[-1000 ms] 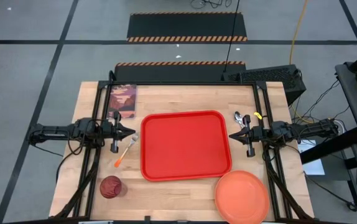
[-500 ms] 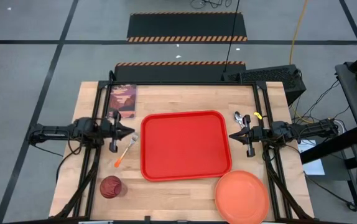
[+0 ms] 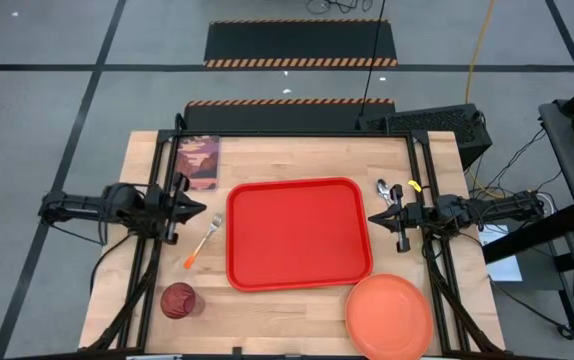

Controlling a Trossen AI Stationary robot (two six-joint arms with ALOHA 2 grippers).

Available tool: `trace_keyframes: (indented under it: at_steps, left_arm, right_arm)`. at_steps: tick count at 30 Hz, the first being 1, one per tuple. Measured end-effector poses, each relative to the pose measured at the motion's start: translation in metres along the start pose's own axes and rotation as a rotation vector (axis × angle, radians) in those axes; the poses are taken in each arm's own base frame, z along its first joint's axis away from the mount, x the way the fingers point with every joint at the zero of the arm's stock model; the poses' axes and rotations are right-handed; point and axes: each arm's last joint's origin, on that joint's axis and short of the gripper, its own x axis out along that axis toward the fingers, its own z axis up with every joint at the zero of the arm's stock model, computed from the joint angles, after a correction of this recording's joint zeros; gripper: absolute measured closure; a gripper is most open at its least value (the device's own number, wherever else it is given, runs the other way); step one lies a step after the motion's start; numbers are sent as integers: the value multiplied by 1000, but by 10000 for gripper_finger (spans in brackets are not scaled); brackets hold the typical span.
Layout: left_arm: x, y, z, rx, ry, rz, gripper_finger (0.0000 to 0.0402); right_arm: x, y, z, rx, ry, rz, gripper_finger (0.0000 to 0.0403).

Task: Pick and place plate/cup/fork/spoon on tray
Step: Put the red cup on the top left of the red tray

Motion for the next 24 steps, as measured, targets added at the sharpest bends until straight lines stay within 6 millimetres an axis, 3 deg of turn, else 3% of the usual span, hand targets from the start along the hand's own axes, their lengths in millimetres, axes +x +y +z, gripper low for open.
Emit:
trace_keyframes:
  at_steps: [6,14,18,24]
  left_arm:
    - [21,-3,45,-5,32,-28,381]
    - [68,-14,89,-48,218,-88,381]
    - [91,-23,101,-40,303,-133,381]
    - [114,-34,101,3,402,-135,381]
  right_arm:
    - [0,0,4,72,-40,-3,403]
    - [-1,-1,10,424,-99,12,403]
    - [-1,-1,10,440,-103,14,403]
    - [-1,-1,12,467,-108,-8,403]
